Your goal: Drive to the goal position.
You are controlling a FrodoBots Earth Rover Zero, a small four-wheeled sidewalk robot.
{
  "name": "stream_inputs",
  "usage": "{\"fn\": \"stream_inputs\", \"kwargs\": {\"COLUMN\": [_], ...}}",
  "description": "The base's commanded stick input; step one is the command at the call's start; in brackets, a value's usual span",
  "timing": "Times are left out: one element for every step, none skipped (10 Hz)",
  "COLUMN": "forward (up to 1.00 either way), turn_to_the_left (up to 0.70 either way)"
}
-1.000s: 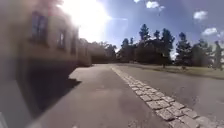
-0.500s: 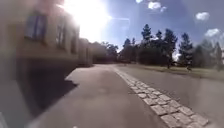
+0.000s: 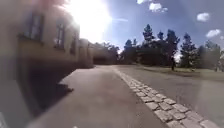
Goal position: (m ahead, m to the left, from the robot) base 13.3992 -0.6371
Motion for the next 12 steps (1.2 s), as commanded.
{"fn": "stream_inputs", "kwargs": {"forward": [0.85, 0.85, 0.85, 0.85, 0.85, 0.85, 0.85, 0.85, 0.85, 0.85, 0.85, 0.85], "turn_to_the_left": [0.00, 0.00, 0.00, 0.00, 0.00, 0.00, 0.00, 0.00, 0.00, 0.00, 0.00, 0.00]}}
